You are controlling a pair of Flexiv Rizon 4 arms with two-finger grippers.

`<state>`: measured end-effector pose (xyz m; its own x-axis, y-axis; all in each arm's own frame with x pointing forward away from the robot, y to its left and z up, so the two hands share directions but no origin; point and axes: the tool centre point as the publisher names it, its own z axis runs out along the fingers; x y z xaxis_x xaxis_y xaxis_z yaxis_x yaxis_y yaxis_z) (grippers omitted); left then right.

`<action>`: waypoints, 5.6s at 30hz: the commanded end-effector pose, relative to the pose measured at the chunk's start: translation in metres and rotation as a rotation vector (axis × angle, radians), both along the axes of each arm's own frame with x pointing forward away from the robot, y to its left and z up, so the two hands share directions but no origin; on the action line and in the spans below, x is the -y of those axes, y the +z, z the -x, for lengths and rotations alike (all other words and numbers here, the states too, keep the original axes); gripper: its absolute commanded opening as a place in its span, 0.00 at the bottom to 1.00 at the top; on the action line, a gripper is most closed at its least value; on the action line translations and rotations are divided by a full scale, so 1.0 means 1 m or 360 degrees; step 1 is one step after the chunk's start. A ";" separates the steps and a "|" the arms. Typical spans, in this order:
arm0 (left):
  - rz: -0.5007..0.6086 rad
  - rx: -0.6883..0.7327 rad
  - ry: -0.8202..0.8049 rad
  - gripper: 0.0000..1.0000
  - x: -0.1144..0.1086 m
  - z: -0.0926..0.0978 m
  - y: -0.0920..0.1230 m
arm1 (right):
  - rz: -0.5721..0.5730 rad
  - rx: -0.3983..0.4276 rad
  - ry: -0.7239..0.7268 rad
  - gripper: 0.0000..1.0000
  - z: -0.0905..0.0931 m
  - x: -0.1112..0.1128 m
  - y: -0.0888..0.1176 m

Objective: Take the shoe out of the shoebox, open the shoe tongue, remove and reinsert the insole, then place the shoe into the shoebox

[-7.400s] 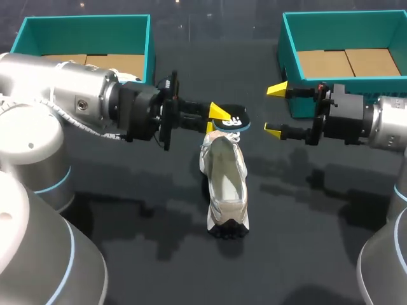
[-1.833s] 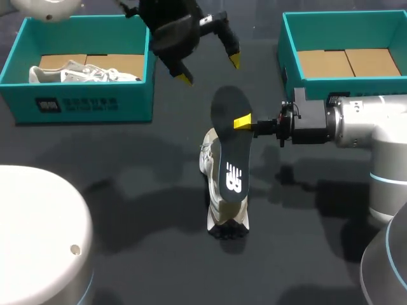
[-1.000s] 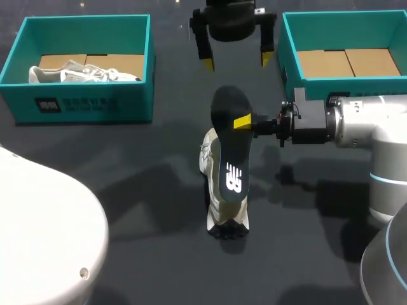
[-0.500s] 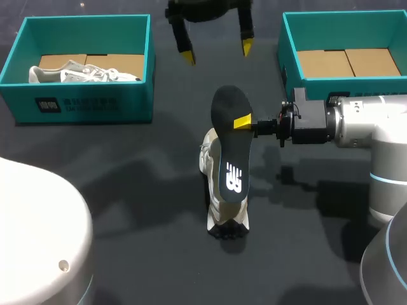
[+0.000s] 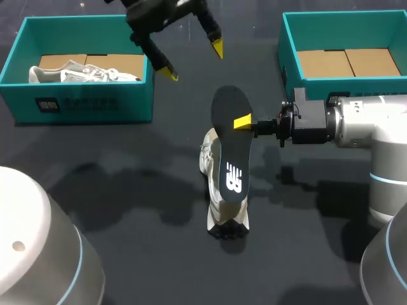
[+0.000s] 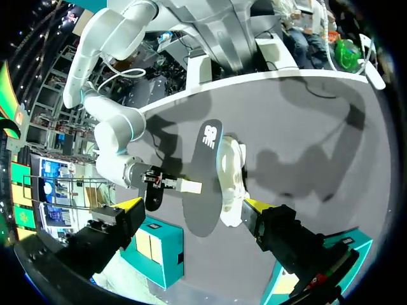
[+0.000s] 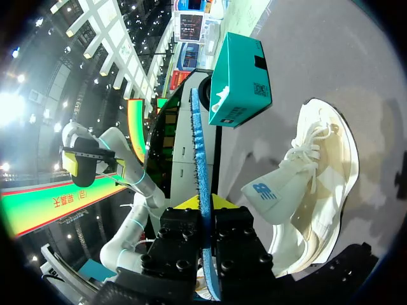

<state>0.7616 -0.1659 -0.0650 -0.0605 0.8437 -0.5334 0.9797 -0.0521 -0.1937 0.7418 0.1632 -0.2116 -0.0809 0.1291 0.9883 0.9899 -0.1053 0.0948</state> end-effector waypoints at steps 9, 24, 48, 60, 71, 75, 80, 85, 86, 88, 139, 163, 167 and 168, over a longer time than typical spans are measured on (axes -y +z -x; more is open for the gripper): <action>0.0981 0.0241 0.0216 1.00 -0.012 0.017 -0.021 | 0.0007 -0.0003 0.0001 0.00 0.000 -0.001 0.000; 0.1225 0.0674 0.0143 1.00 -0.024 0.026 -0.028 | 0.0007 -0.0003 0.0001 0.00 0.000 -0.001 0.000; 0.1555 0.0911 0.0204 1.00 -0.027 0.028 -0.080 | -0.0013 -0.0125 0.0028 0.00 0.000 -0.010 0.010; 0.1555 0.0672 0.0290 1.00 -0.021 0.018 -0.100 | -0.0059 -0.0092 -0.0008 0.00 -0.001 -0.013 0.019; 0.1521 0.0569 0.0273 1.00 -0.017 0.011 -0.105 | -0.0038 -0.0041 -0.0009 0.00 0.000 -0.018 0.021; 0.1520 0.0576 0.0279 1.00 -0.014 0.010 -0.106 | -0.0038 -0.0041 -0.0009 0.00 0.000 -0.018 0.021; 0.1529 0.0550 0.0303 1.00 -0.001 0.004 -0.113 | -0.0049 -0.0040 -0.0014 0.00 0.005 -0.023 0.021; 0.1533 0.0522 0.0329 0.89 0.007 -0.001 -0.119 | -0.0076 -0.0045 -0.0045 0.00 0.008 -0.024 0.020; 0.1533 0.0521 0.0330 0.83 0.008 -0.002 -0.120 | -0.0076 -0.0046 -0.0051 0.00 0.008 -0.024 0.020; 0.1530 0.0515 0.0342 0.72 0.010 -0.002 -0.121 | -0.0076 -0.0051 -0.0060 0.00 0.007 -0.025 0.020; 0.1501 0.0466 0.0341 0.00 0.047 -0.015 -0.138 | -0.0035 -0.0071 -0.0034 0.00 0.002 -0.035 0.008; 0.1491 0.0483 0.0416 0.00 0.009 0.015 -0.133 | -0.0119 -0.0019 0.0193 1.00 -0.008 -0.001 0.009; 0.1494 0.0475 0.0429 0.00 0.005 0.021 -0.129 | -0.0051 0.0085 0.0171 1.00 -0.006 0.010 0.016; 0.1514 0.0432 0.0433 0.00 0.004 0.023 -0.128 | 0.0014 0.0183 0.0166 1.00 -0.005 0.017 0.021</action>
<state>0.7499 -0.1787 -0.1961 0.0507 0.0478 -0.9976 0.9852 0.1616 0.0578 0.7546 0.1591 -0.2037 -0.1505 0.0691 0.9862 0.9886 0.0092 0.1502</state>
